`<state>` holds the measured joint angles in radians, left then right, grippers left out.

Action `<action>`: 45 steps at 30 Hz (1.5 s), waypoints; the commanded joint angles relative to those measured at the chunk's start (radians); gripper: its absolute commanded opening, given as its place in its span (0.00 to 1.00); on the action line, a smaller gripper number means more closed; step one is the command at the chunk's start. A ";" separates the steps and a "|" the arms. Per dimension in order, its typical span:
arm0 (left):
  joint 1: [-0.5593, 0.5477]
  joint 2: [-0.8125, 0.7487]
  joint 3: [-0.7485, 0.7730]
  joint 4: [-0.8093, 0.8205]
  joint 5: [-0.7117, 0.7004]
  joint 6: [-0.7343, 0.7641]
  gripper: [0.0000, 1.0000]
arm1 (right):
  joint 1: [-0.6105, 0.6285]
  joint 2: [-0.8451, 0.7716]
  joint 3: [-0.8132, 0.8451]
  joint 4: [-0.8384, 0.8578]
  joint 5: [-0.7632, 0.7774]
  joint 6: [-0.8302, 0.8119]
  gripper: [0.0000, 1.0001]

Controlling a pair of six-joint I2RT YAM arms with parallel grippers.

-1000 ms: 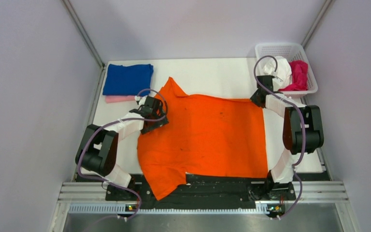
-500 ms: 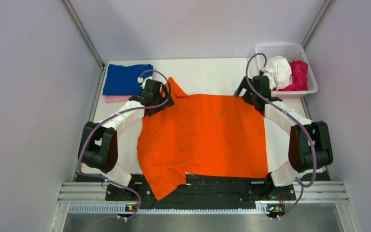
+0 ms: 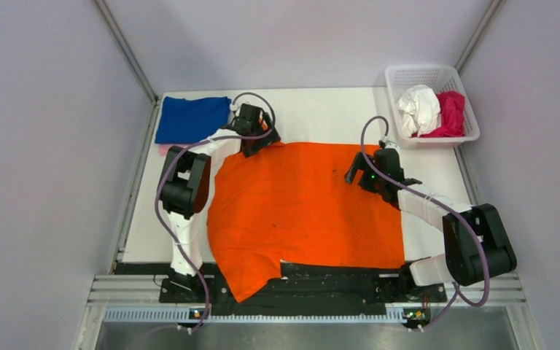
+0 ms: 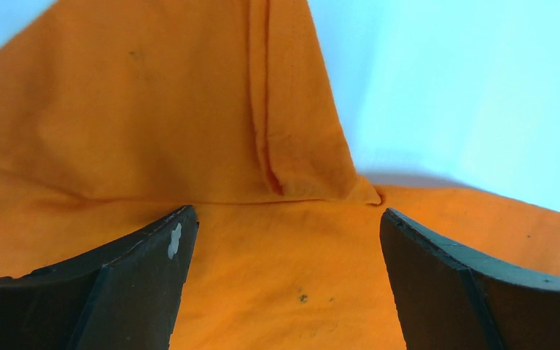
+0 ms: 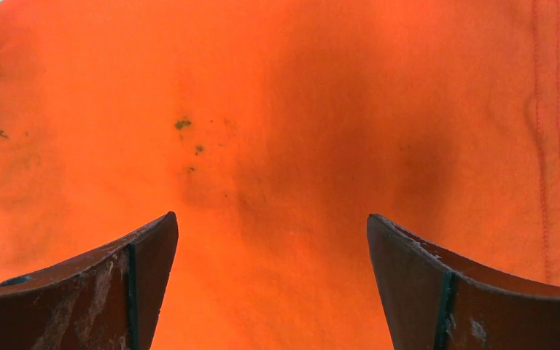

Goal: Fold and stack the t-shirts
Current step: Flatten out the tshirt

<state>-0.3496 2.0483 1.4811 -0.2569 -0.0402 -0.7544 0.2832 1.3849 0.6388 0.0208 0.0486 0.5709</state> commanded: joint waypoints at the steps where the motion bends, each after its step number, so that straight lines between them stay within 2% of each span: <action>1: 0.004 0.026 0.046 0.119 0.090 -0.045 0.99 | -0.003 -0.023 0.004 0.070 0.003 0.013 0.99; 7: 0.004 0.085 0.074 0.138 0.125 -0.069 0.99 | -0.003 -0.001 0.029 0.019 0.052 0.013 0.99; 18: 0.003 0.137 0.131 0.210 0.135 -0.085 0.99 | -0.003 0.005 0.030 0.026 0.029 0.004 0.99; 23: 0.004 0.222 0.251 0.245 0.130 -0.079 0.99 | -0.004 -0.003 0.036 0.006 0.053 -0.007 0.99; 26: 0.003 0.295 0.351 0.292 0.176 -0.091 0.99 | -0.004 -0.018 0.046 -0.017 0.098 -0.015 0.99; 33: -0.002 0.403 0.605 0.267 0.212 -0.055 0.99 | -0.004 -0.050 0.061 -0.052 0.126 -0.027 0.99; 36: -0.003 0.341 0.628 0.170 0.186 0.026 0.99 | -0.004 -0.065 0.064 -0.060 0.134 -0.030 0.99; 40: -0.022 0.179 0.592 -0.063 0.039 0.174 0.99 | -0.005 -0.061 0.094 -0.118 0.139 -0.036 0.99; 42: -0.042 0.069 0.496 -0.160 -0.091 0.226 0.99 | -0.004 -0.068 0.100 -0.142 0.146 -0.036 0.99; 45: -0.067 -0.160 0.209 -0.173 -0.214 0.238 0.99 | -0.004 -0.090 0.092 -0.168 0.166 -0.027 0.99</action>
<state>-0.3790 2.2097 1.9182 -0.3180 -0.0479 -0.6136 0.2829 1.3491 0.6964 -0.0986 0.1738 0.5491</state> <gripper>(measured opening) 0.990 0.985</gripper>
